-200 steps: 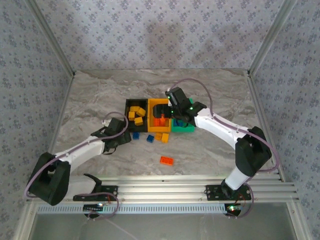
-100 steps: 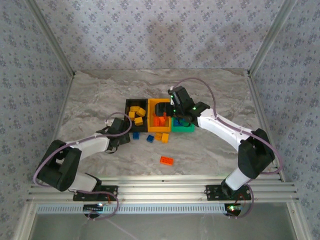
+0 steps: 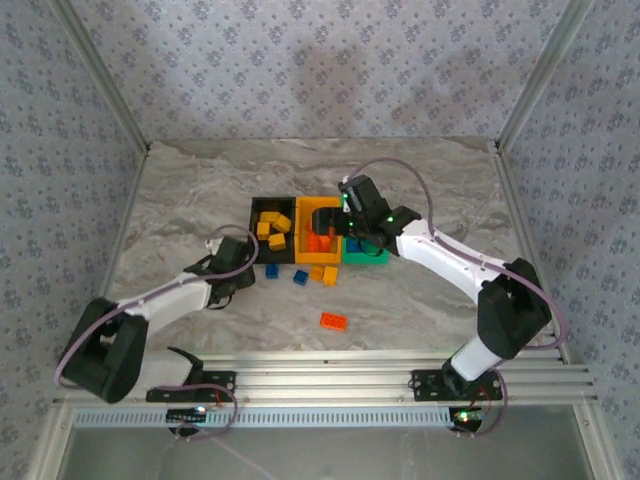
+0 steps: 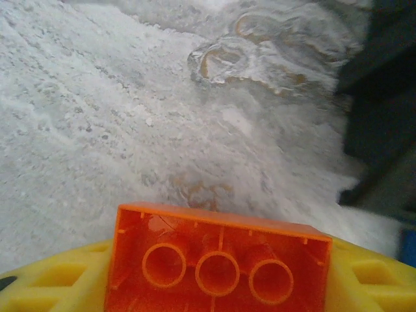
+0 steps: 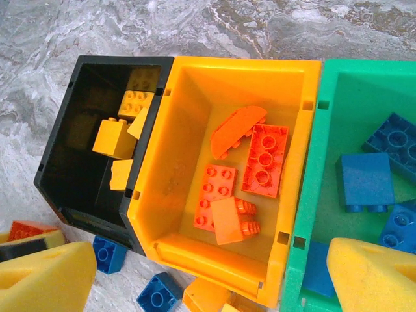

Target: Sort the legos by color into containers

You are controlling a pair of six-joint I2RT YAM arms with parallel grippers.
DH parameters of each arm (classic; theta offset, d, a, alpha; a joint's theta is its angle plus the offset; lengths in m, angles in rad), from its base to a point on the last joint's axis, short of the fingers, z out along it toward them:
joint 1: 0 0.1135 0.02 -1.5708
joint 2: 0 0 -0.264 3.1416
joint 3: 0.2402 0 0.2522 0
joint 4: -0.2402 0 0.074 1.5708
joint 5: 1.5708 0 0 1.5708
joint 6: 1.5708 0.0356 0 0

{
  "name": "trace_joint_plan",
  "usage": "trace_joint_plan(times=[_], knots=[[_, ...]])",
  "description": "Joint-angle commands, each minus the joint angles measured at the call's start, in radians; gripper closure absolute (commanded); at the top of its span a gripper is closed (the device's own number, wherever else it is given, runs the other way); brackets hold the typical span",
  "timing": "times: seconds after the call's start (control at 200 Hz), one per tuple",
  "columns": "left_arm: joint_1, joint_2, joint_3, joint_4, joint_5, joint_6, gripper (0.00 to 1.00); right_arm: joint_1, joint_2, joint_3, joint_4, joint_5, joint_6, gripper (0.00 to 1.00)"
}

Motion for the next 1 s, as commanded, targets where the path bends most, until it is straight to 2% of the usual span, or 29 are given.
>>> trace_joint_plan(times=[0.0,0.11,0.2,0.395,0.49,0.69,0.735,0.865,0.994], knots=[[-0.051,-0.145,0.001,-0.13,0.006,-0.052,0.49,-0.009,-0.044,-0.036,0.008,0.011,0.027,0.07],[-0.128,-0.269,0.041,-0.213,-0.009,-0.073,0.49,-0.015,-0.07,-0.076,0.014,0.012,0.036,0.07],[-0.174,-0.255,0.124,-0.226,0.01,-0.07,0.48,-0.024,-0.091,-0.115,0.014,0.014,0.049,0.06],[-0.291,0.028,0.395,-0.131,0.03,-0.002,0.48,-0.048,-0.16,-0.214,-0.01,0.023,0.07,0.06],[-0.298,0.172,0.52,-0.094,0.067,0.029,0.47,-0.059,-0.204,-0.259,-0.035,0.033,0.07,0.06],[-0.278,0.408,0.73,-0.102,0.072,0.092,0.45,-0.087,-0.306,-0.342,-0.066,0.036,0.078,0.06],[-0.269,0.446,0.764,-0.108,0.075,0.094,0.42,-0.091,-0.32,-0.352,-0.072,0.032,0.078,0.06],[-0.255,0.49,0.823,-0.111,0.101,0.089,0.2,-0.093,-0.34,-0.369,-0.077,0.009,0.079,0.05],[-0.264,0.459,0.848,-0.113,0.116,0.09,0.08,-0.086,-0.334,-0.379,-0.074,-0.015,0.077,0.04]])
